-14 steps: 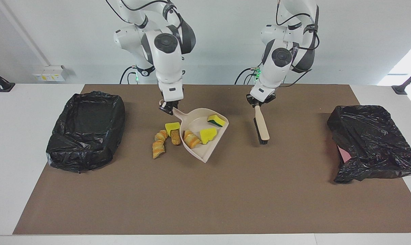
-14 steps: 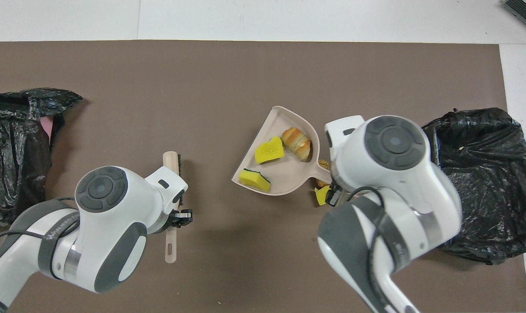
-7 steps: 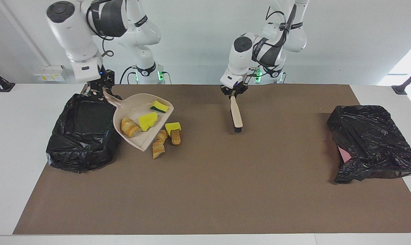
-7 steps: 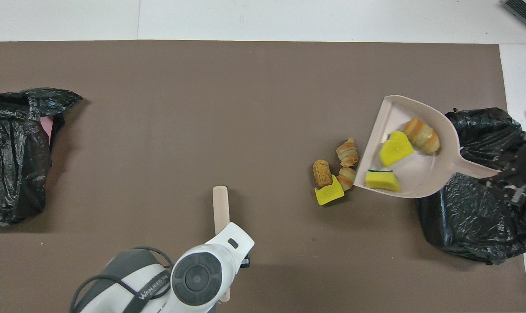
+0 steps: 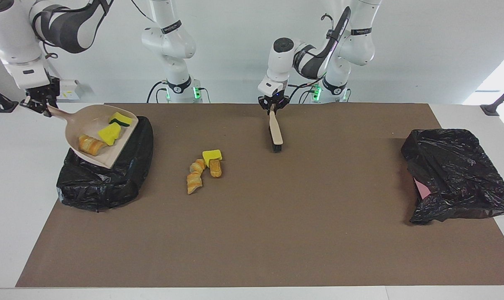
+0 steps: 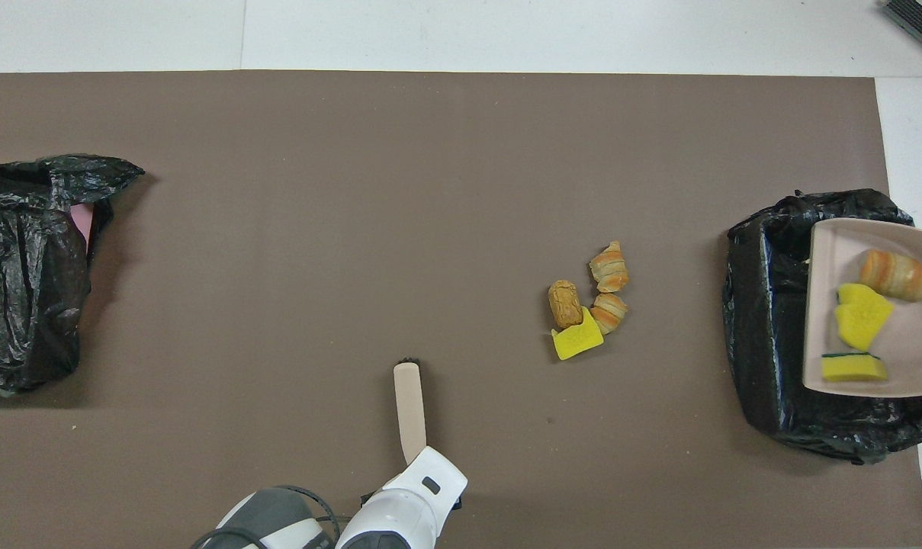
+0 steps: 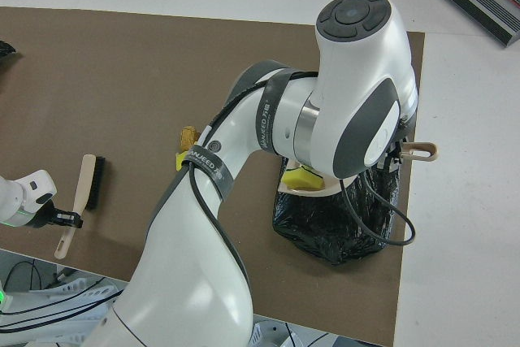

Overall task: Sweep and dump trash in bin
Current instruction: 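Carry the dustpan with the right gripper and tip it over the bin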

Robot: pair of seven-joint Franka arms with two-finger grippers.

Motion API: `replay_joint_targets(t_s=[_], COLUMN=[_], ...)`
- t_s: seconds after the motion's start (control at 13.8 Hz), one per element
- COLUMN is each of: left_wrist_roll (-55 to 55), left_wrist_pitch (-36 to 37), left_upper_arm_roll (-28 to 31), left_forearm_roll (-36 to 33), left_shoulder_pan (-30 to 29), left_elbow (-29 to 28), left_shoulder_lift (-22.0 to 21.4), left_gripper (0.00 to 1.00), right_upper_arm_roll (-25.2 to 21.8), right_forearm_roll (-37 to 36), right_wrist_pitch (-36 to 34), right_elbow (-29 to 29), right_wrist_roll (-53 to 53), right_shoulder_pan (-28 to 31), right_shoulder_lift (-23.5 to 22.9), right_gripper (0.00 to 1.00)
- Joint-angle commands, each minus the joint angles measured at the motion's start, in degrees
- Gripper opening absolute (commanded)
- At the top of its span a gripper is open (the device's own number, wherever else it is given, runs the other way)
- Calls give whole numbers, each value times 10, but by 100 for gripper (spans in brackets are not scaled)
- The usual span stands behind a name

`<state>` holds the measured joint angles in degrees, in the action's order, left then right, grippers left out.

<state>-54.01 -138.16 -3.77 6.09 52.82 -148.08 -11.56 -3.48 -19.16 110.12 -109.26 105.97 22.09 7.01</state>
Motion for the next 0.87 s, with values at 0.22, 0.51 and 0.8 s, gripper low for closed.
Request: replay_joint_targets(t_s=[0.22,0.51,0.8], left_wrist_roll=[-11,84,227], left_wrist_pitch=[-1,53,114], left_upper_arm_roll=[11,11,13], left_forearm_roll=[-10,-11,-11], left_shoulder_pan=[-30,-112,-203], left_elbow=[39,106,190], left_shoulder_lift=[13,51,94], left_gripper=[100,100,100], right_upper_arm_roll=[12,13,22], right_forearm_roll=[-116,-167,-259], right_wrist_pitch=[63,79,63], right_elbow=[-49,-79,-80], right_wrist_roll=[93,72,-39], right_shoulder_pan=[6,-13,-44], right_shoulder_lift=[23,26,26], right_gripper=[0,0,0])
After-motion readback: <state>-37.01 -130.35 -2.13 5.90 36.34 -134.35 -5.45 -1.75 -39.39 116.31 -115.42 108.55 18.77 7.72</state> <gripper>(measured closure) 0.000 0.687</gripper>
